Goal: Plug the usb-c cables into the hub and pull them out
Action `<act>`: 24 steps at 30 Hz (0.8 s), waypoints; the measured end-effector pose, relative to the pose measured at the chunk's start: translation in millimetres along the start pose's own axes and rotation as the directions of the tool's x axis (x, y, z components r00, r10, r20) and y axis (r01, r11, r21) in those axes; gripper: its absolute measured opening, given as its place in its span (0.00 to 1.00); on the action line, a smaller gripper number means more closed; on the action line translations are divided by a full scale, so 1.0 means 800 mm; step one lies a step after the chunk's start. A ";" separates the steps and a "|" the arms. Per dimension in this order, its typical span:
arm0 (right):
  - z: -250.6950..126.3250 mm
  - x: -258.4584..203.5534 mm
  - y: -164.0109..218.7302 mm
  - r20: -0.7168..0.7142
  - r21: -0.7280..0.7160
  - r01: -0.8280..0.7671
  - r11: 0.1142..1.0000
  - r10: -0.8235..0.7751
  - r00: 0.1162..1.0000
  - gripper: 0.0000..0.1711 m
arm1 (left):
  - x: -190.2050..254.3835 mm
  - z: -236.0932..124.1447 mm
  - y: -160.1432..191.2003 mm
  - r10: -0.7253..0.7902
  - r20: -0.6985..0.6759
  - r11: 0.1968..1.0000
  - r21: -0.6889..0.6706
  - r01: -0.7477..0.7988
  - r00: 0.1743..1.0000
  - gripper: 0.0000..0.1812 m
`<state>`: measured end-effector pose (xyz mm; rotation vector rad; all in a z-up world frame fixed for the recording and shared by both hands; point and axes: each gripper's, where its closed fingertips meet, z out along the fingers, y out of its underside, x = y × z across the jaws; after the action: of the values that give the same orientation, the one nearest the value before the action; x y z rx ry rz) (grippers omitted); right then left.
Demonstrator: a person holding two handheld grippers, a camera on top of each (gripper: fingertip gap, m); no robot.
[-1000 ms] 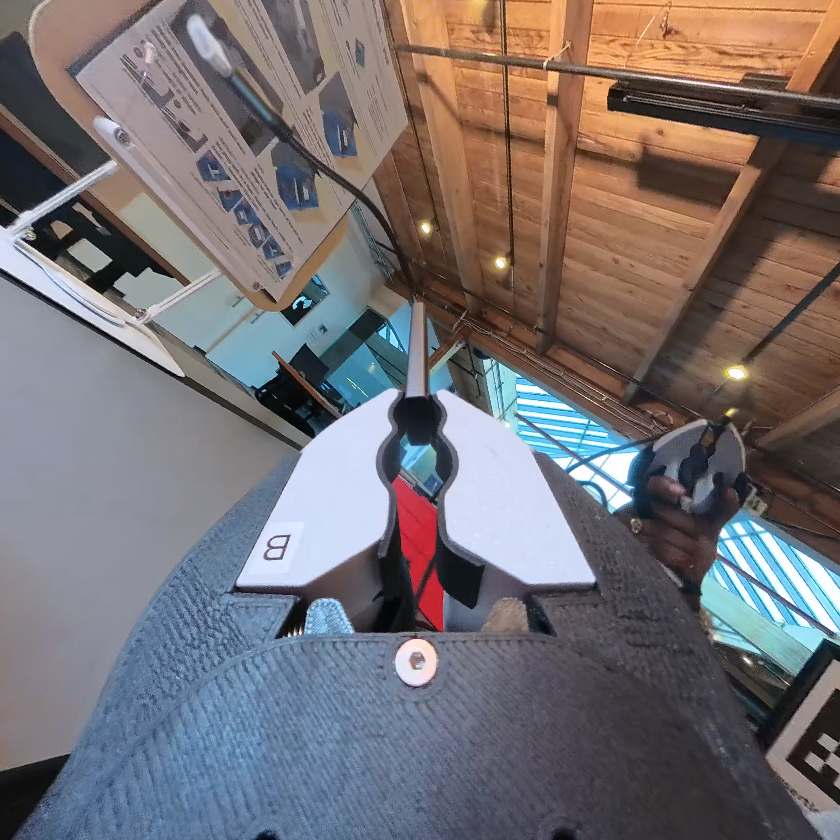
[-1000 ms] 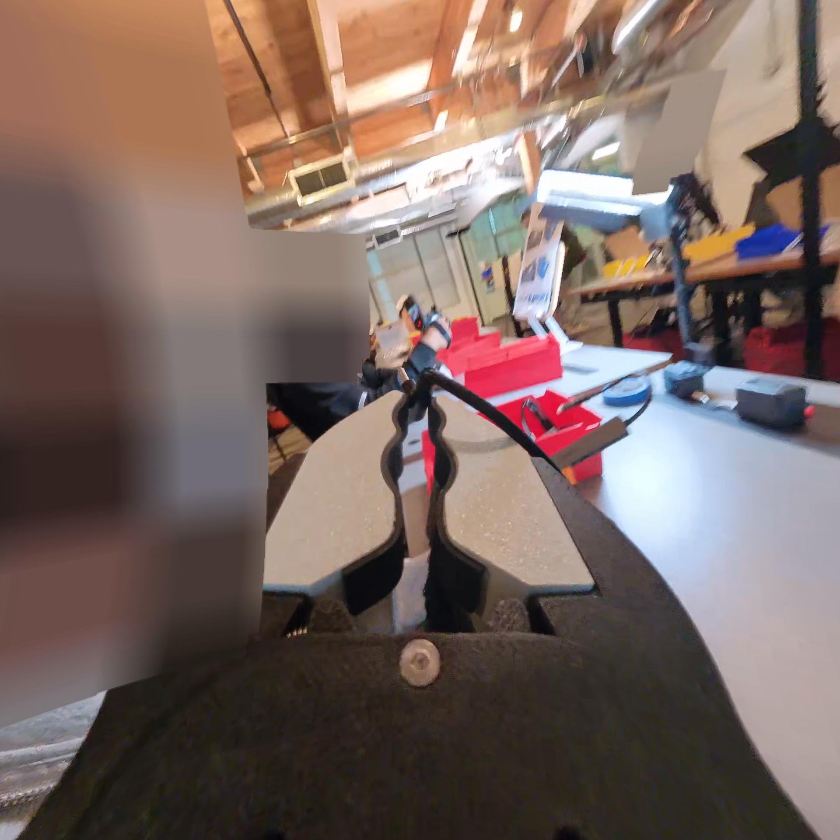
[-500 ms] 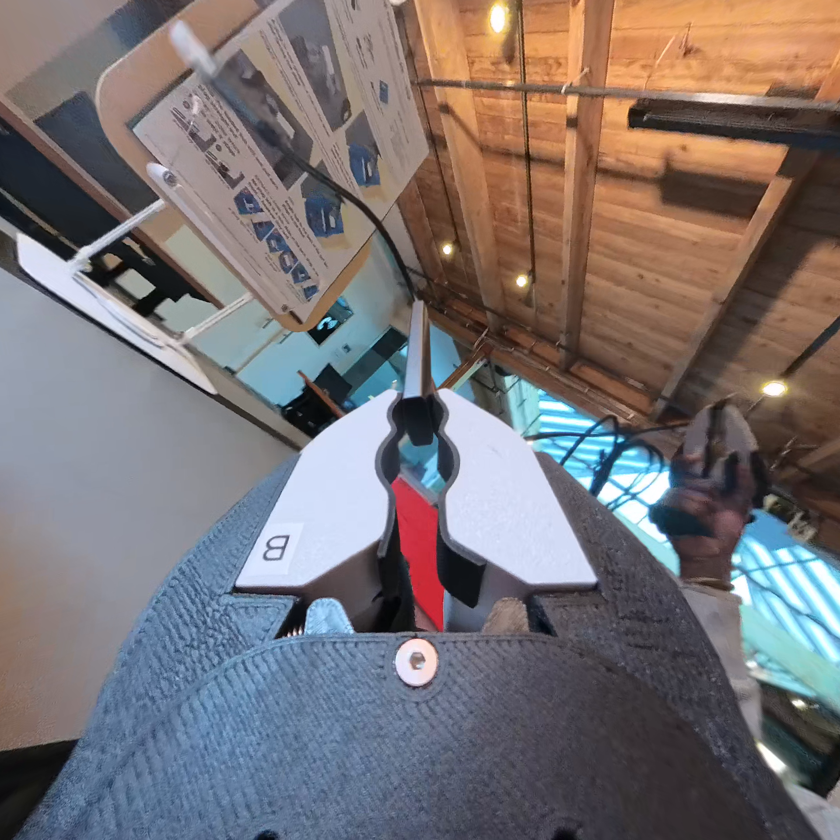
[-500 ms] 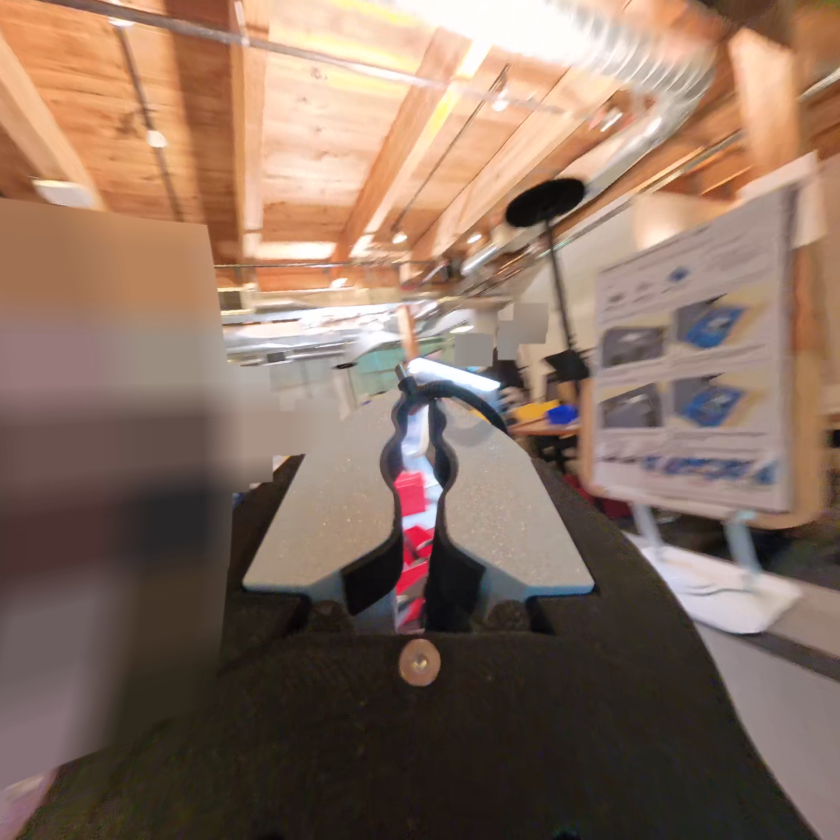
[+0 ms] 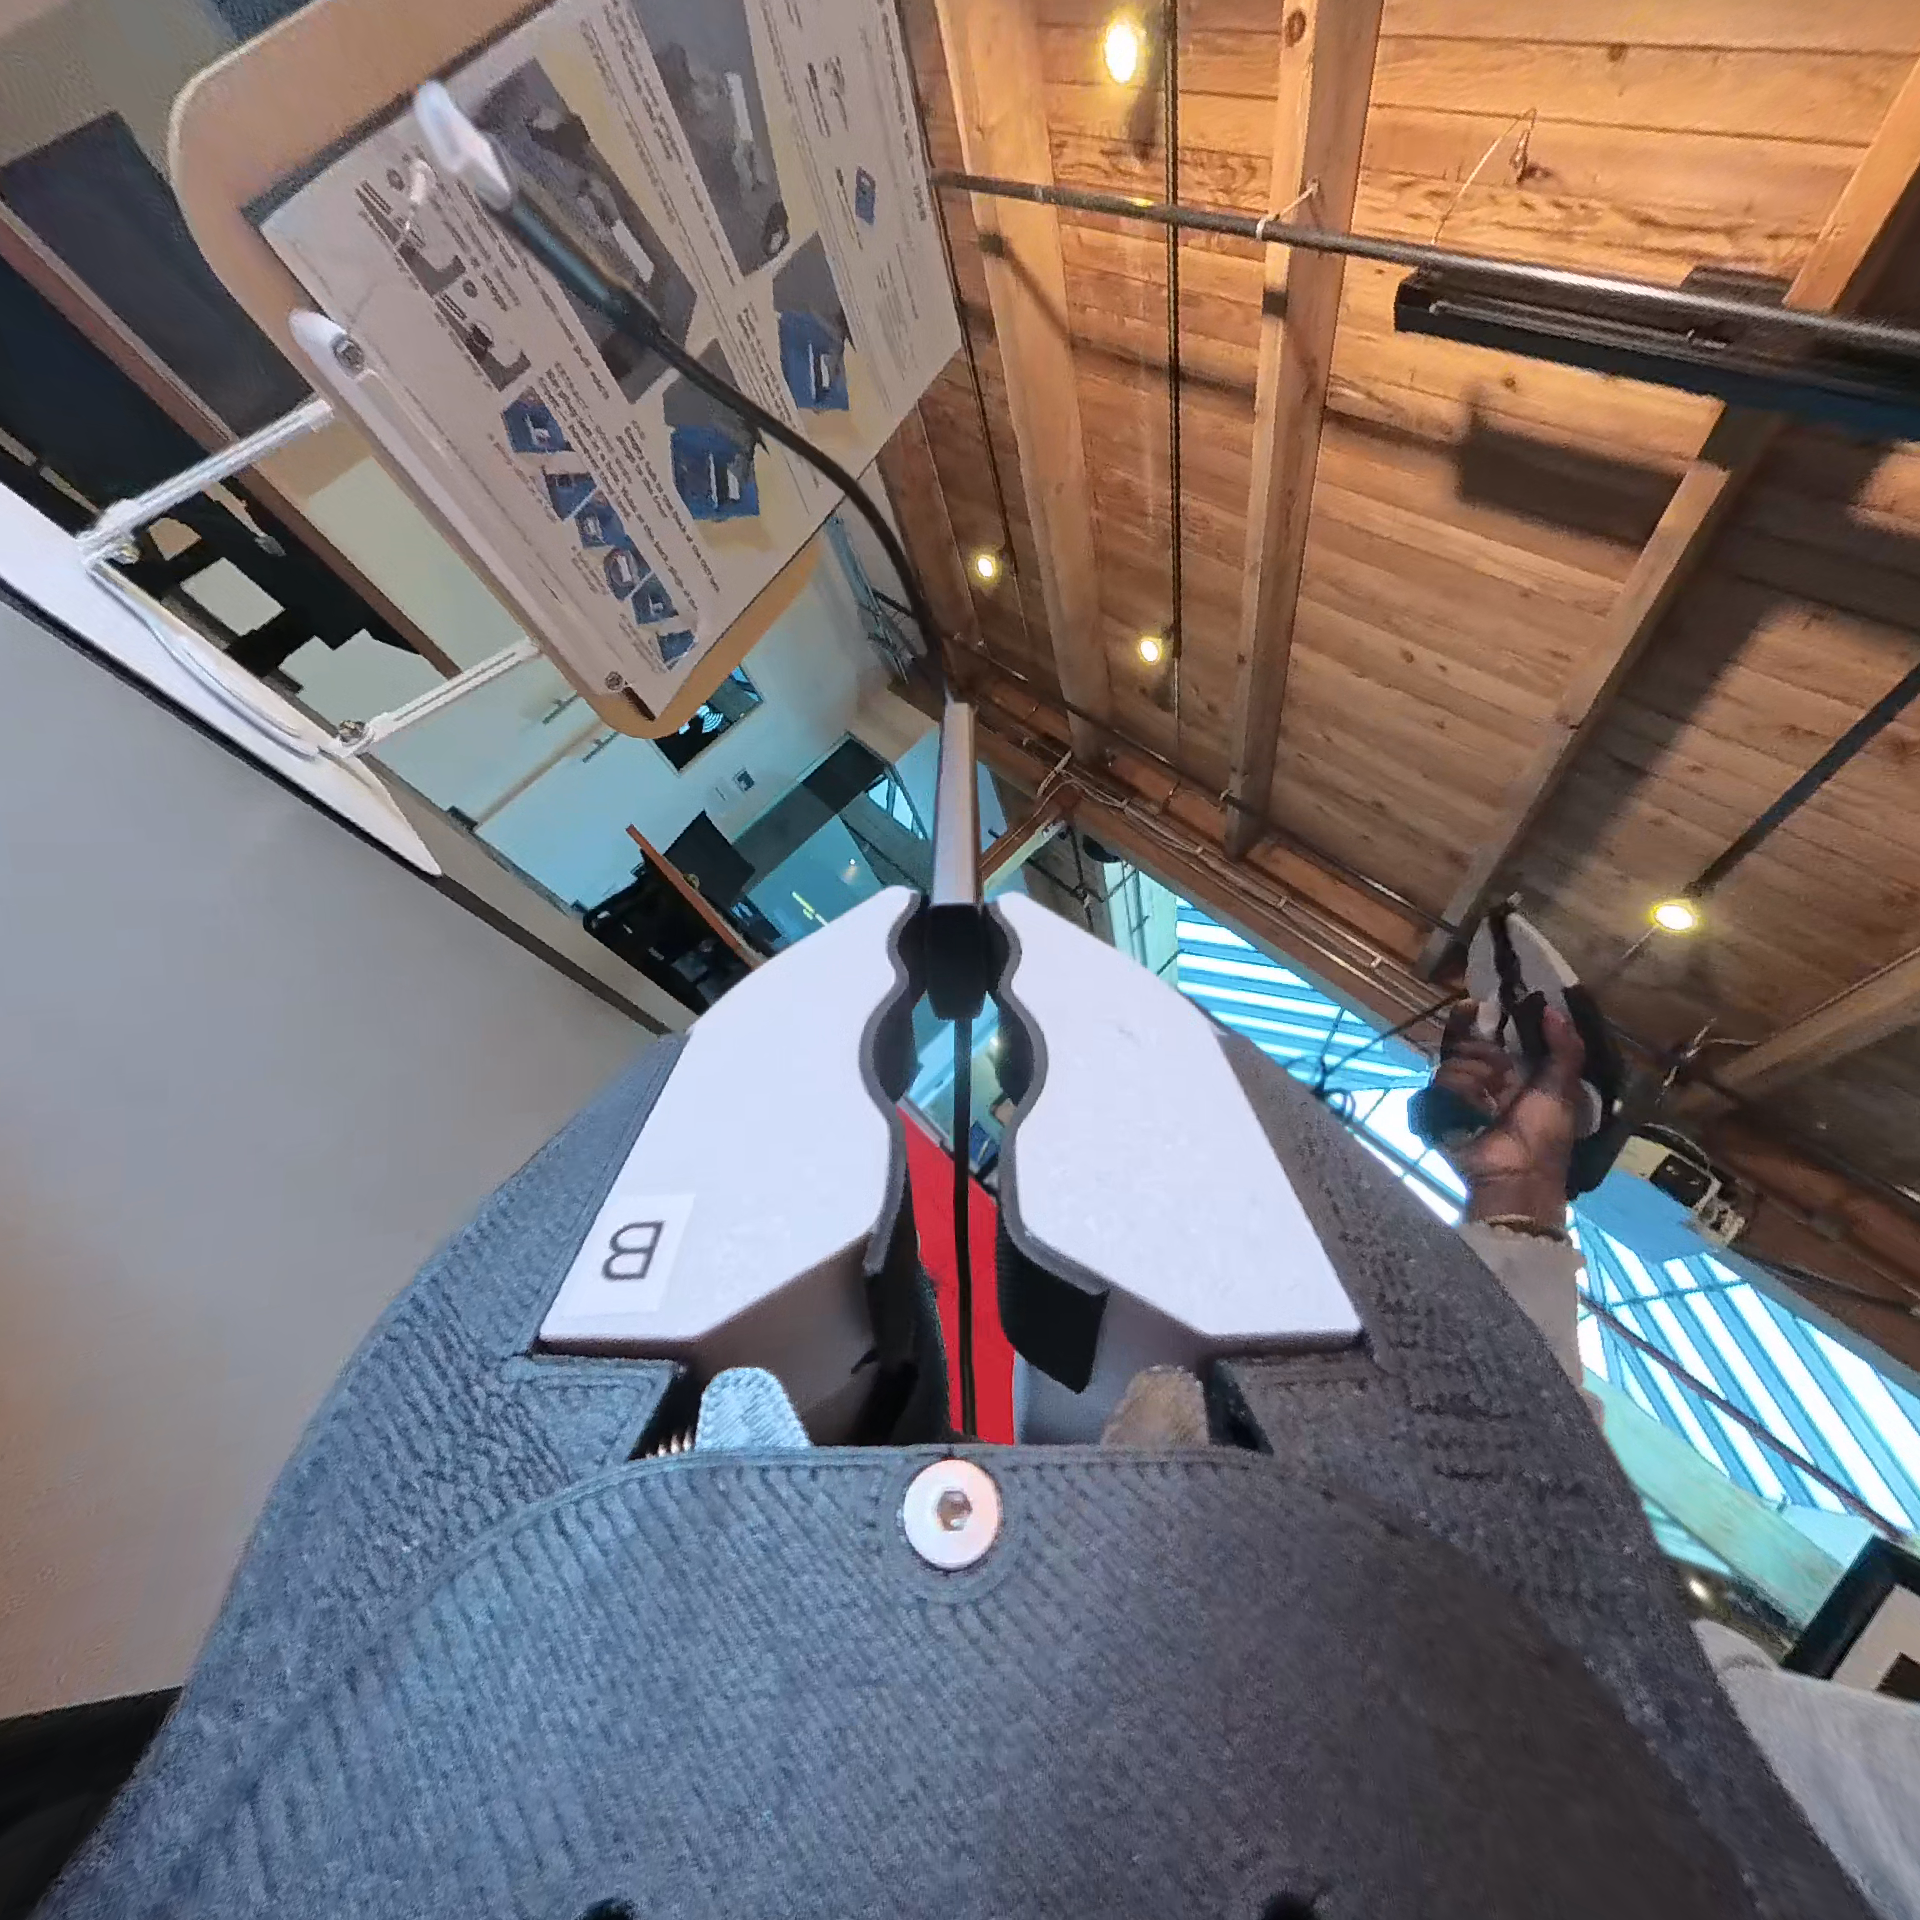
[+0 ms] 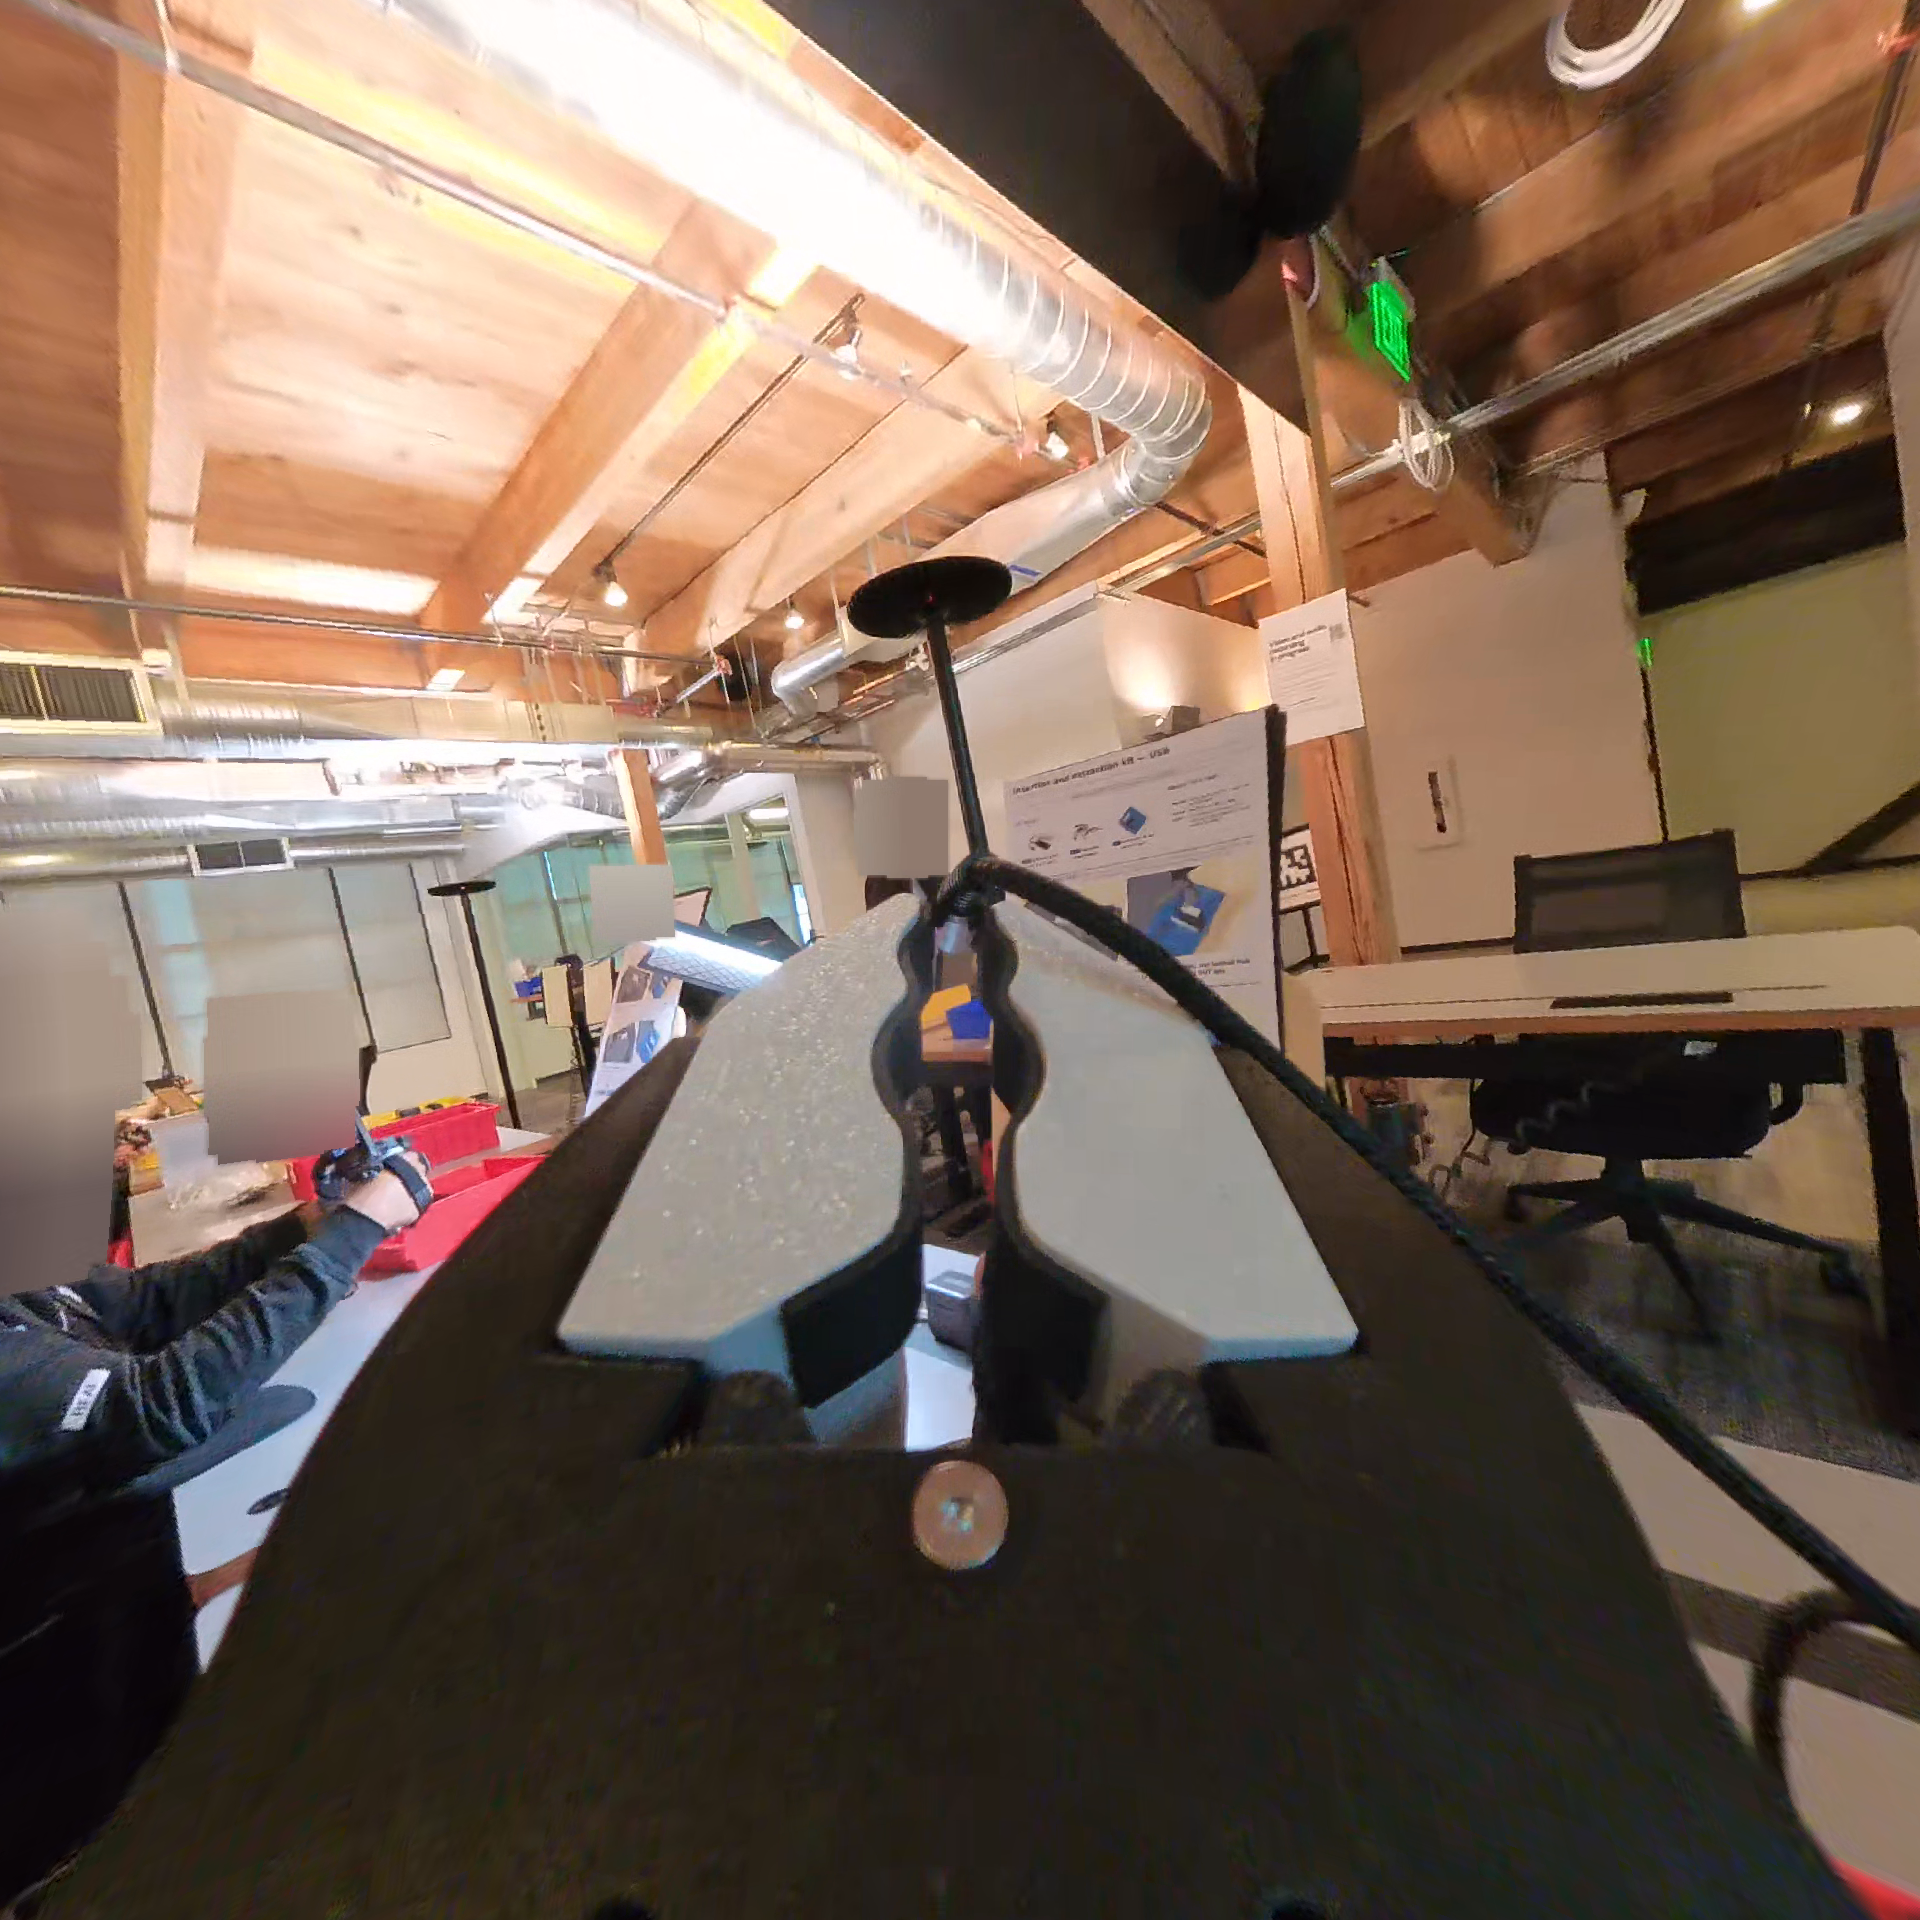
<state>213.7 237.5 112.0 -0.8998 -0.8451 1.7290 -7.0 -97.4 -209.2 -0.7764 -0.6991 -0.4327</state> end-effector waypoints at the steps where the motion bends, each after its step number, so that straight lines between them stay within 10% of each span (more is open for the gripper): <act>1: -0.002 0.004 0.000 -0.008 -0.009 -0.010 1.000 0.010 1.000 0.05 | 0.000 -0.001 -0.002 -0.010 -0.005 1.000 0.012 0.010 1.000 0.06; 16: -0.031 0.018 0.061 0.074 -0.015 -0.216 0.976 0.216 0.974 0.05 | 0.001 0.000 0.001 -0.083 -0.041 0.996 -0.010 0.083 0.996 0.06; 24: -0.114 0.090 0.153 -0.134 -0.014 -0.353 0.936 0.348 0.928 0.04 | 0.002 0.000 0.001 -0.093 -0.048 0.996 -0.011 0.092 0.995 0.06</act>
<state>220.6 283.5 -50.4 -1.2342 -0.6601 1.9381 -5.4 -96.8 -208.8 -0.7416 -0.6904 -0.5372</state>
